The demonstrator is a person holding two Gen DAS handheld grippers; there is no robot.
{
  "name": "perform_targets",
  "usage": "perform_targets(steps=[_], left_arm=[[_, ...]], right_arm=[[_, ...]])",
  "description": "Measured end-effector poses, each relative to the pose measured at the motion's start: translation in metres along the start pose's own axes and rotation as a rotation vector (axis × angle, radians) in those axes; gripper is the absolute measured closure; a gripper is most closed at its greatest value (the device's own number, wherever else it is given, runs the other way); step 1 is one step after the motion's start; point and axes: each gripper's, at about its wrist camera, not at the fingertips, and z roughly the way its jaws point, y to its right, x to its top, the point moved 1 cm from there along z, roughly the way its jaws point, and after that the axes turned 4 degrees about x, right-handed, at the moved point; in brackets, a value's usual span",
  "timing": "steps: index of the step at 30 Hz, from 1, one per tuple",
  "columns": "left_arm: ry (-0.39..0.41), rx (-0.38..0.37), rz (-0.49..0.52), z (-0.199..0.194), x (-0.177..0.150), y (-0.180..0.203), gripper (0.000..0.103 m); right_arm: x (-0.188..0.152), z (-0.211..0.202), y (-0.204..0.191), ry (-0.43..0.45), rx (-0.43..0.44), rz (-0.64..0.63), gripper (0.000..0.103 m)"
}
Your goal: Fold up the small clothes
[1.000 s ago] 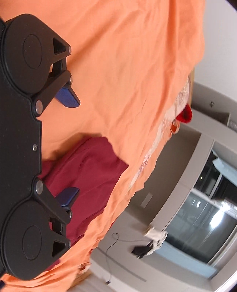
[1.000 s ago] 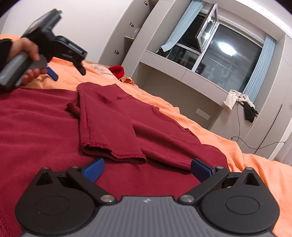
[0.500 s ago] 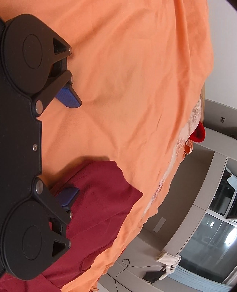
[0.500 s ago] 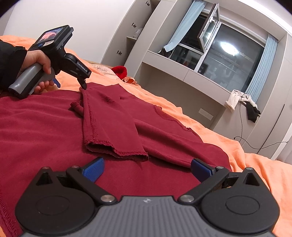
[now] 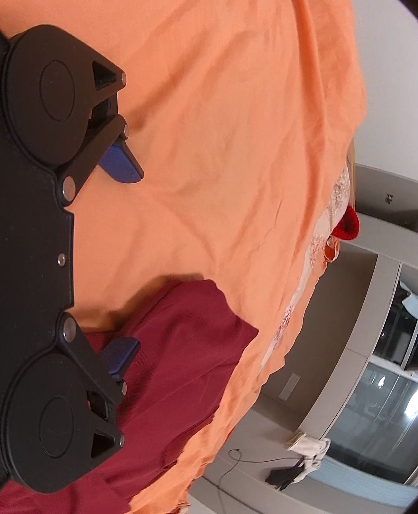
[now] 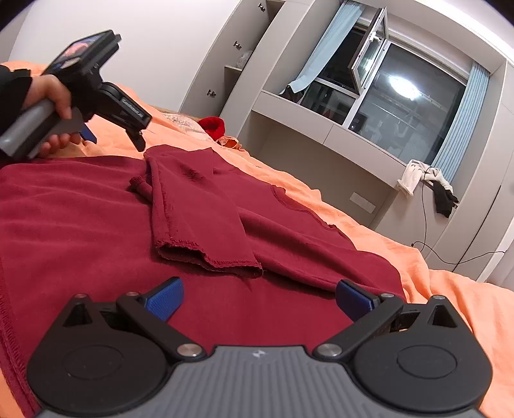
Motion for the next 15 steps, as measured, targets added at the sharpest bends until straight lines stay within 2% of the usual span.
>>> perform_targets(steps=[7,11,15], left_arm=[[0.014,-0.027,0.043,-0.044,-0.015,-0.009,0.001],[0.073,-0.036,0.038,-0.079,-0.026,-0.021,0.001],[0.123,-0.07,-0.001,-0.114,-0.041,-0.036,0.001]], right_arm=[[-0.003,-0.025,0.0,0.11,0.034,-0.015,0.0],[-0.005,-0.039,-0.003,0.135,0.012,-0.047,0.0],[-0.008,-0.065,0.004,0.191,0.009,0.006,0.0]])
